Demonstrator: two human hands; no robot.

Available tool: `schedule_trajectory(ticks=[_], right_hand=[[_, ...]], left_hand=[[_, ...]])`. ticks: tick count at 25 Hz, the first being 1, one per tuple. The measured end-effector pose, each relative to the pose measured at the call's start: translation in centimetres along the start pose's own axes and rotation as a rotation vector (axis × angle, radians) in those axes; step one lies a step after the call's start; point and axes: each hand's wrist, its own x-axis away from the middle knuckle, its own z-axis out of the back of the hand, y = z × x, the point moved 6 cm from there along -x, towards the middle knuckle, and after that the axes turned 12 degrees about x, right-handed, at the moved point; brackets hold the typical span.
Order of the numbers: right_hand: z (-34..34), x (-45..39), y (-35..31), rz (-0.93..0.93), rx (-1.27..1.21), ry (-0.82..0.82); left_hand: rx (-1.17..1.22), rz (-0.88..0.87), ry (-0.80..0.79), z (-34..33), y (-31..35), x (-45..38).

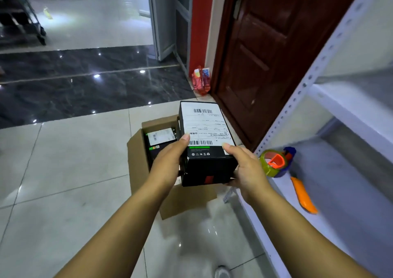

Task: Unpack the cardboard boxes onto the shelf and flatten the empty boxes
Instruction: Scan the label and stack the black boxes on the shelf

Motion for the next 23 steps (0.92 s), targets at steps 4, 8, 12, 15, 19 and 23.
schedule_trajectory(ticks=[4,8,12,15,19,23], right_hand=[[2.9,4.9,-1.5,0.062,-0.062,0.17],[6.7,9.8,-3.0,0.123,-0.071,0.272],[11.2,15.4,-4.2,0.211,-0.077,0.373],[14.9,20.3,-4.8,0.276,-0.077,0.434],[19.4,27.0,-5.4,0.335,-0.058,0.523],[23.5,34.0,-6.2,0.41,-0.031,0.646]], left_hand=[[-0.011,-0.038,-0.177,-3.1,1.4,3.6],[-0.007,-0.127,-0.269,-6.8,2.5,7.2],[-0.011,-0.22,-0.356,-10.8,2.9,11.4],[-0.008,-0.251,-0.44,-14.4,2.7,15.7],[-0.004,-0.292,-0.548,-18.7,2.2,20.9],[0.032,-0.312,-0.694,-23.4,2.2,26.1]])
